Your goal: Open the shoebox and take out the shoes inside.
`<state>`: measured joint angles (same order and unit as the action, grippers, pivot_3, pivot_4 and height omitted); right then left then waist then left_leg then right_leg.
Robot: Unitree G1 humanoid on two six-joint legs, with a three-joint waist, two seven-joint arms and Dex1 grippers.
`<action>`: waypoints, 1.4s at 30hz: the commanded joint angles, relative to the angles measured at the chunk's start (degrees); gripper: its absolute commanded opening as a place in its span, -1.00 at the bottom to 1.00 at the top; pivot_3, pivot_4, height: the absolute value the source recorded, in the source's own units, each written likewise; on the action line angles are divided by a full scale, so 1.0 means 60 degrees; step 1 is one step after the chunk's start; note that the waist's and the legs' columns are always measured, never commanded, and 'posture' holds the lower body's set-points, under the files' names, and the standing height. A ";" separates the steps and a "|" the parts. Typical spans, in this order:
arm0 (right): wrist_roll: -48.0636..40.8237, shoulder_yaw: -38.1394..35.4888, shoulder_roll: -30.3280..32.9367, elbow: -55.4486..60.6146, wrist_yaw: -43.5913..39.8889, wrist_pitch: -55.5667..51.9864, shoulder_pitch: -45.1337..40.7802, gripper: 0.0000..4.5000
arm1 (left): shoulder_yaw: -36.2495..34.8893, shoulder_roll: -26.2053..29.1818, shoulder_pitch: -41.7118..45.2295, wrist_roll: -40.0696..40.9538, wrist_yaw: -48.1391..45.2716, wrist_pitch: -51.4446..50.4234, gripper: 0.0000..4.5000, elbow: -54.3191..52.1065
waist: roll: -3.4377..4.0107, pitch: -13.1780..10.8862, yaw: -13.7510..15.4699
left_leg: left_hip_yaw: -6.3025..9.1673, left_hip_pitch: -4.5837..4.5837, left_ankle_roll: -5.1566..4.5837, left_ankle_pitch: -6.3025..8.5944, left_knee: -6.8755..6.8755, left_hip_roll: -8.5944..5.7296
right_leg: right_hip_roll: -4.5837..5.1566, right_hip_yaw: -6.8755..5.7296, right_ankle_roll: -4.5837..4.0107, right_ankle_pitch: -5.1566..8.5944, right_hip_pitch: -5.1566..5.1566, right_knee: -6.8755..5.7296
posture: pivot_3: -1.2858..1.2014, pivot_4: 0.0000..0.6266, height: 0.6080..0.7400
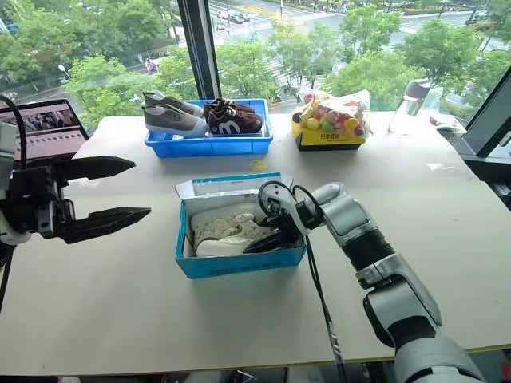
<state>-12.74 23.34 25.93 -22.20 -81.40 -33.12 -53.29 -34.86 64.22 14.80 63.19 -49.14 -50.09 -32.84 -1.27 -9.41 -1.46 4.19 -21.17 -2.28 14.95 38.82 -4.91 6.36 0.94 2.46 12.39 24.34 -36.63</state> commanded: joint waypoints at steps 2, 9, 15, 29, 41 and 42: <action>-0.0061 -0.0380 0.0003 -0.0180 0.0111 -0.0319 -0.0224 -0.50 | -0.0046 0.0015 0.0152 0.0064 0.0063 0.0229 1.00 -0.0005 | 0.0000 0.0000 0.0007 | 0.0000 0.0001 0.0001 -0.0001 0.0001 0.0000 | -0.0001 -0.0001 -0.0001 0.0000 -0.0001 -0.0001 | 0.03 -0.52 1.00; -0.1684 -0.1752 -0.0286 -0.0065 -0.0366 -0.1560 -0.0605 -1.00 | 0.0299 0.0007 0.0347 -0.0094 0.0009 0.0436 1.00 0.0180 | 0.0003 -0.0006 0.0044 | 0.0000 -0.0035 0.0000 -0.0001 -0.0001 -0.0002 | 0.0001 0.0000 -0.0003 -0.0001 0.0033 0.0002 | 0.03 -0.52 1.00; -0.2861 -0.2569 -0.0381 0.0282 -0.0660 -0.2519 -0.0731 -1.00 | 0.0499 -0.0029 0.0506 -0.0088 -0.0012 0.0535 1.00 0.0263 | 0.0003 -0.0006 0.0038 | 0.0000 -0.0190 0.0017 -0.0012 0.0003 -0.0003 | 0.0002 0.0002 -0.0009 -0.0005 0.0186 -0.0010 | 0.03 -0.52 1.00; -0.2426 -0.2324 -0.0389 0.1185 -0.0038 -0.0874 0.0016 -1.00 | 0.0651 0.0018 0.0603 -0.0197 -0.0201 0.0539 1.00 0.0305 | 0.0002 -0.0006 0.0068 | -0.0001 -0.0212 0.0018 -0.0015 0.0010 -0.0008 | 0.0006 -0.0003 -0.0014 -0.0009 0.0215 -0.0022 | 0.03 -0.52 1.00; -0.0649 -0.1567 -0.0007 0.2455 0.1309 0.1922 0.1703 -1.00 | 0.0825 -0.0010 0.0756 -0.0245 -0.0452 0.0546 1.00 0.0453 | -0.0002 -0.0006 0.0065 | 0.0001 -0.0164 0.0015 -0.0013 0.0013 -0.0008 | 0.0000 -0.0002 -0.0021 -0.0013 0.0157 -0.0011 | 0.03 -0.52 1.00; -0.0443 -0.1527 0.0065 0.2459 0.1347 0.2316 0.1693 -1.00 | 0.0878 -0.0012 0.0806 -0.0264 -0.0467 0.0564 1.00 0.0485 | -0.0002 -0.0006 0.0067 | 0.0001 -0.0161 0.0015 -0.0013 0.0013 -0.0006 | -0.0003 -0.0003 -0.0021 -0.0013 0.0157 -0.0012 | 0.03 -0.52 1.00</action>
<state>-16.54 15.45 25.51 -9.56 -74.17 -22.99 -42.00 -29.27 63.76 18.27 61.96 -51.52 -48.43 -30.21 -1.29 -9.45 -1.06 4.20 -22.12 -2.18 14.86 38.89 -4.94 6.34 0.92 2.33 12.31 25.28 -36.71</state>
